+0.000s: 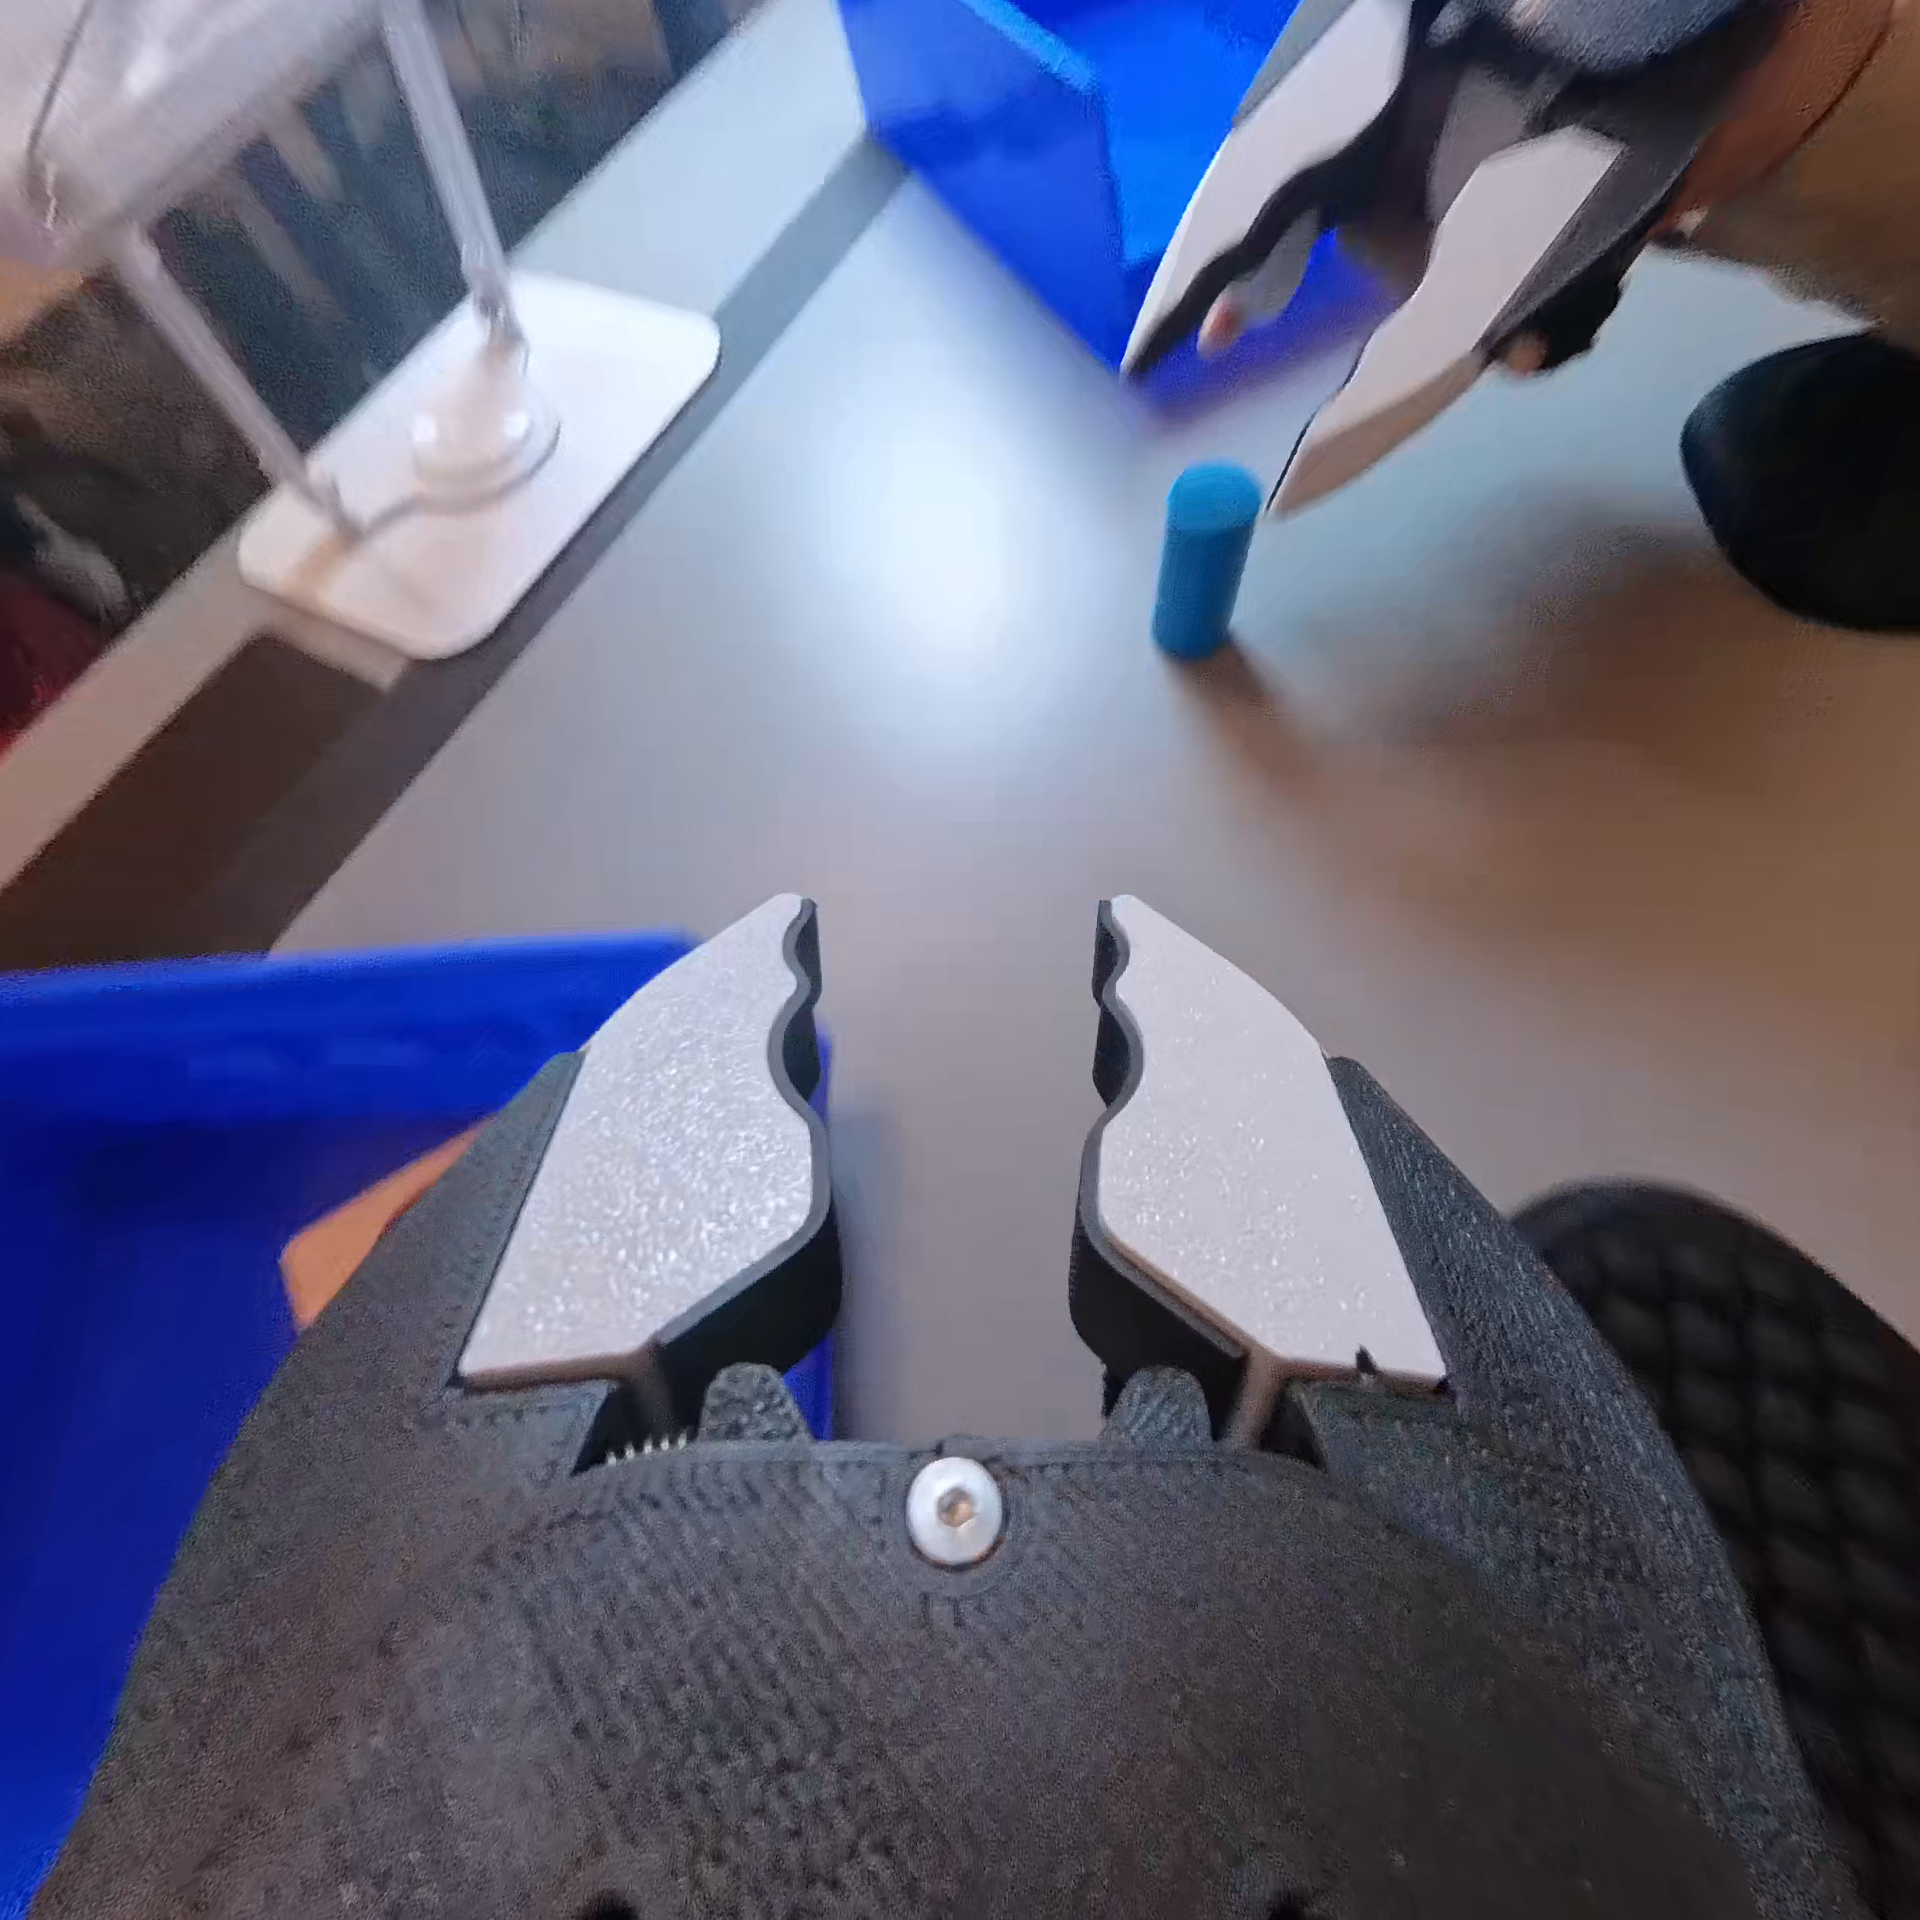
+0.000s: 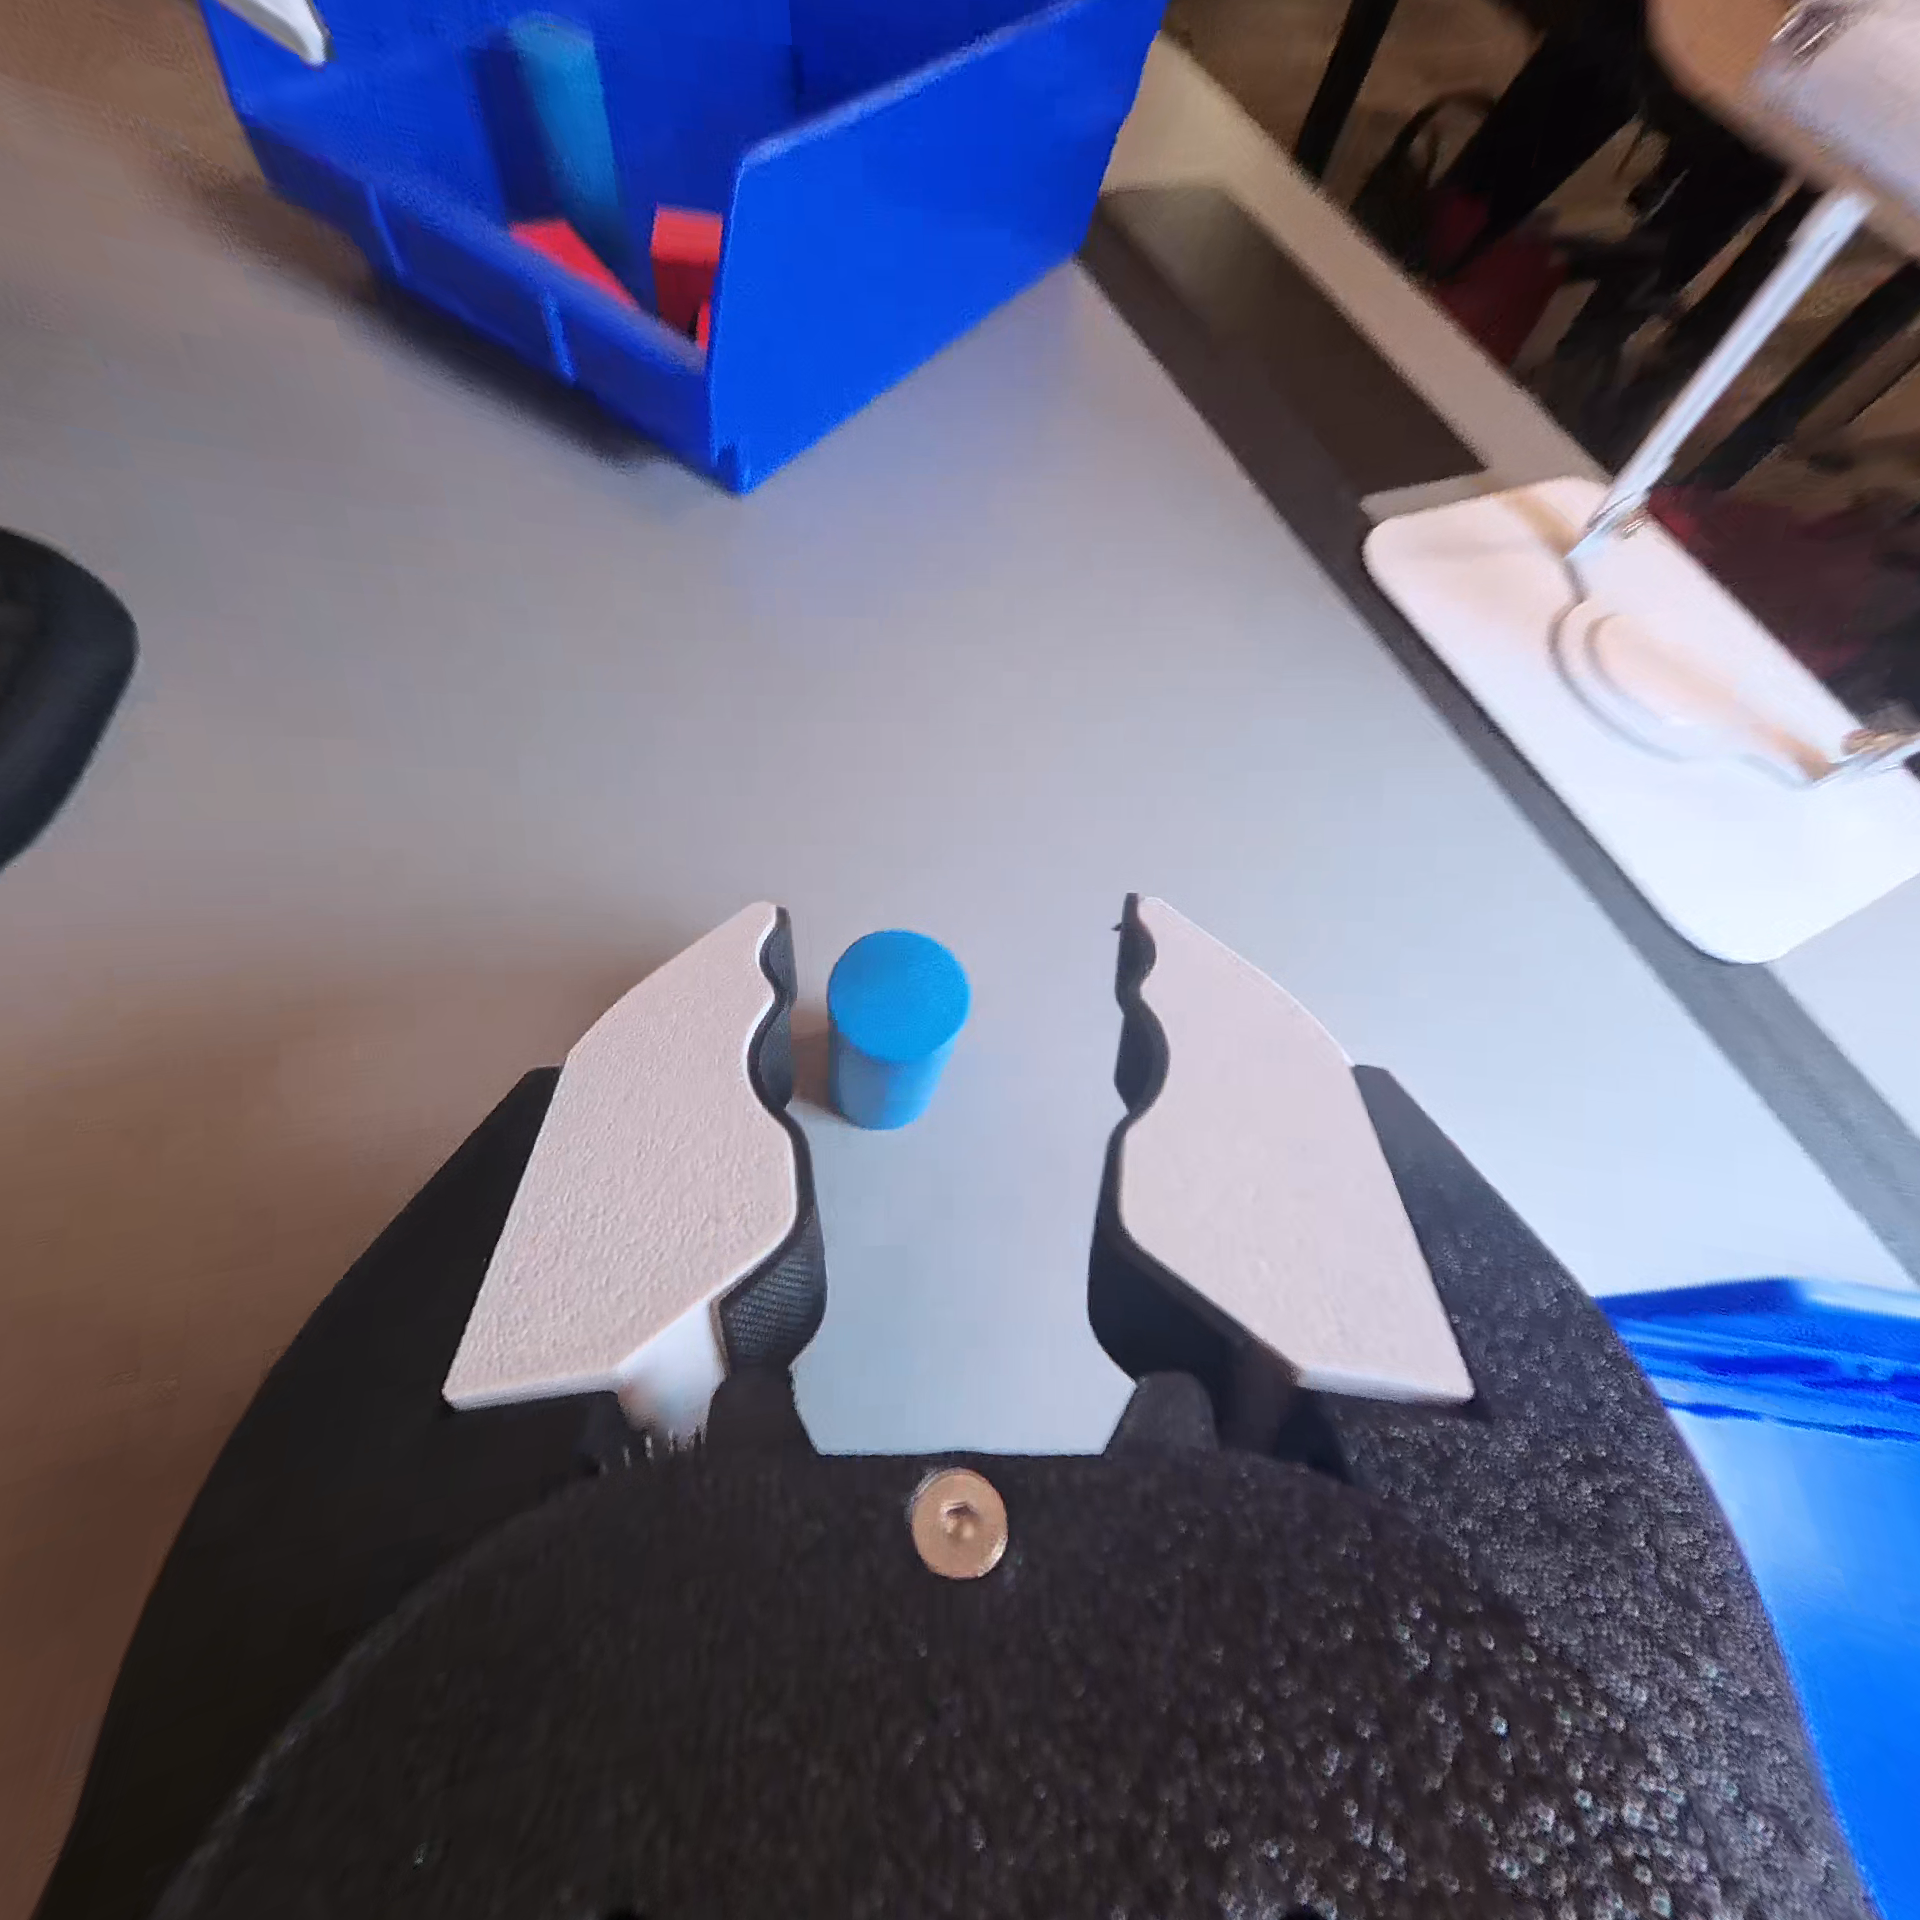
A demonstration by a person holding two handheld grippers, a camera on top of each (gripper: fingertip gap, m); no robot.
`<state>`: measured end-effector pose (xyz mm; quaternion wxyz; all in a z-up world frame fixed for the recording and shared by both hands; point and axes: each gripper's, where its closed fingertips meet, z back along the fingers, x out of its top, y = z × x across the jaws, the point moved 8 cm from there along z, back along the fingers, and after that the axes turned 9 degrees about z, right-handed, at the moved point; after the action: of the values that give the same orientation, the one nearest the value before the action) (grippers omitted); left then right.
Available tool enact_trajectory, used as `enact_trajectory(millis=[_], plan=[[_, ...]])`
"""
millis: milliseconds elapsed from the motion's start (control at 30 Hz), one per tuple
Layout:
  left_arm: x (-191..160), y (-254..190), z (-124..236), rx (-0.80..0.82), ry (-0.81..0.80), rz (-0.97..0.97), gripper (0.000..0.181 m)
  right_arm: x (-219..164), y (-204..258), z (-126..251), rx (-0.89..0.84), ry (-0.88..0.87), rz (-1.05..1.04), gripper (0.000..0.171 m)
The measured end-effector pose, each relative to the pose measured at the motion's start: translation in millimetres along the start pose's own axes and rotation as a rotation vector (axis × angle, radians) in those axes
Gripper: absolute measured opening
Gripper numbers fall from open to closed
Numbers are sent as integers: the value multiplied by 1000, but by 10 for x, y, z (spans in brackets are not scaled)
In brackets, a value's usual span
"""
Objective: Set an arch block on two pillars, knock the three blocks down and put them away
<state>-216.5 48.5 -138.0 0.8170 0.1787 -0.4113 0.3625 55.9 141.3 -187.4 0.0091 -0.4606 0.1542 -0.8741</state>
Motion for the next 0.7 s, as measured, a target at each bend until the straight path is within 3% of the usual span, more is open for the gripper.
enact_trajectory(millis=[167, 333, 400, 433, 633, 700], plan=[[-324, 926, 604, 308, 409, 30, 51, 119, -34, 171, -47, -85, 15, 53], [-802, 1433, 529, 303, 738, 123, 54, 93, -13, 159, -42, -76, 24, 52], [-859, 1487, 430, 310, 784, 95, 48, 64, -20, 163, -45, -68, 21, 51], [-858, 1460, 386, 277, 806, 101, 33, 47, -29, 171, -50, -66, 16, 51], [-744, 1325, 345, 262, 936, -27, 32, -36, -110, 293, -81, -87, -34, 49], [-538, 1215, 399, 257, 879, -80, 32, -54, -141, 349, -93, -105, -50, 48]])
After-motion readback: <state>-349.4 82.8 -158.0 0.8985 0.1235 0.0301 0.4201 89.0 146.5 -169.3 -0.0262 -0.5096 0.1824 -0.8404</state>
